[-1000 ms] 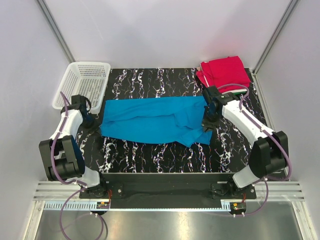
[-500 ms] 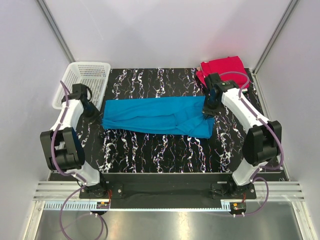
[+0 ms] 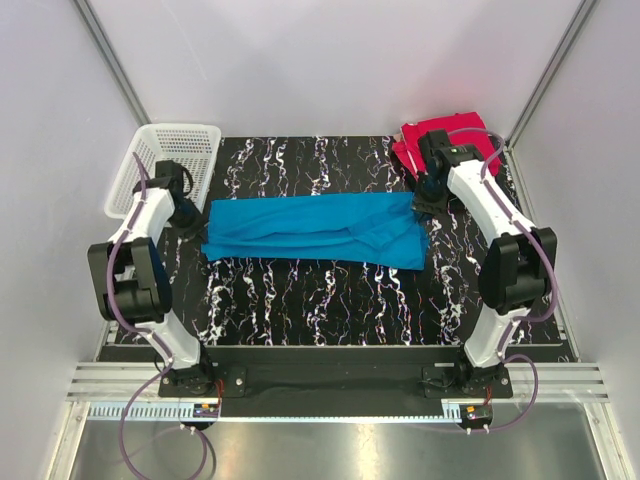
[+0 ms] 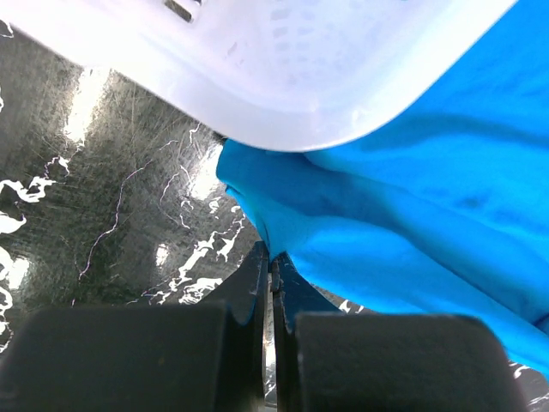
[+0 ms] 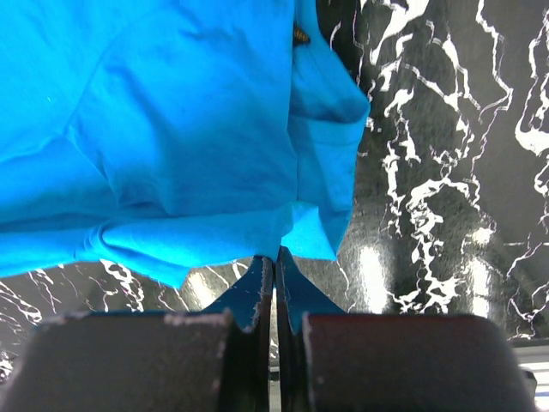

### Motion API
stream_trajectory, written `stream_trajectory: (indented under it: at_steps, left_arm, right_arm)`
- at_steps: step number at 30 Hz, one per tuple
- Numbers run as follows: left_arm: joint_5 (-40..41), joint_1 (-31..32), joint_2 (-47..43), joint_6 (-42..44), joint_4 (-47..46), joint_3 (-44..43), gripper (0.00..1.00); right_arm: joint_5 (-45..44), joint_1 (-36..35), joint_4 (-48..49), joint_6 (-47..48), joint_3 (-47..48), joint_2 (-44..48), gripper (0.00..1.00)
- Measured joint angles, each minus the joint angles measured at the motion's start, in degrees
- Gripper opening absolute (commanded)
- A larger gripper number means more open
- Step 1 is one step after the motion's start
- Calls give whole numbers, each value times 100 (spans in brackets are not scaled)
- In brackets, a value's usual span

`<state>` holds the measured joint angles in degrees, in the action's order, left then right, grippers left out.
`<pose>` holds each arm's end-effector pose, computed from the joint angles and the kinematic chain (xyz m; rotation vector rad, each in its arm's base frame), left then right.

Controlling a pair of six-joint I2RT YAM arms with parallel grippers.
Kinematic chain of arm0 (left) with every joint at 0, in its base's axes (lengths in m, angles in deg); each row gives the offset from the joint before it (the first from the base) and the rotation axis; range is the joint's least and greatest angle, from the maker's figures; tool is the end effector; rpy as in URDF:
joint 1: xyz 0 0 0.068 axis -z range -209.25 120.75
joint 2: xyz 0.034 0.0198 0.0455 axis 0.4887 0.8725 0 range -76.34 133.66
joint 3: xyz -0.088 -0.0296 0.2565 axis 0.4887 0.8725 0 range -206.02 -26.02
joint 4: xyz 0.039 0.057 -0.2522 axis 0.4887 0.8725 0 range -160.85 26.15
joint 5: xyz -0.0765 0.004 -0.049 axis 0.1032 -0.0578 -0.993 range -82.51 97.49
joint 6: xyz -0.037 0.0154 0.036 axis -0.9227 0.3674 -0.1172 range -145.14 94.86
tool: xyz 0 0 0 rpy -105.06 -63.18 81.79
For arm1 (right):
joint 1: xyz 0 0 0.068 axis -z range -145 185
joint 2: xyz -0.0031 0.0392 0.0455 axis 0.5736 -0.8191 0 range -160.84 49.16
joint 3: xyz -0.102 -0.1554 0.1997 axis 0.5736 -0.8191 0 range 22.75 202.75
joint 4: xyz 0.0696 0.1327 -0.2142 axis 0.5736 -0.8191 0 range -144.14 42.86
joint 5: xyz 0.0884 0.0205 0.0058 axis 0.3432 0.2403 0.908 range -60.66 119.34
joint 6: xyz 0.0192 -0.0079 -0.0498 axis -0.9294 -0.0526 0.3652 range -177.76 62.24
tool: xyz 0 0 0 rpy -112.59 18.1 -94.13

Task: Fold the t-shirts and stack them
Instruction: Fold the tshirt

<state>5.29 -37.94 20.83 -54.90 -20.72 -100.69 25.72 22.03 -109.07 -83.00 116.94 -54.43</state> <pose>0.3315 0.0492 0.2325 -0.9298 2.6915 -0.1333 0.3596 0.0805 0.2856 0.3150 2.7948 0.0671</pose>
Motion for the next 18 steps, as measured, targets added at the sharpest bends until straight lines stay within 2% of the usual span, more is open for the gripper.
stream_trajectory:
  at_steps: [18]
  left_arm:
    - [490, 315, 494, 275, 188, -564, 0]
  right_arm:
    - [7, 127, -118, 260, 730, -533, 0]
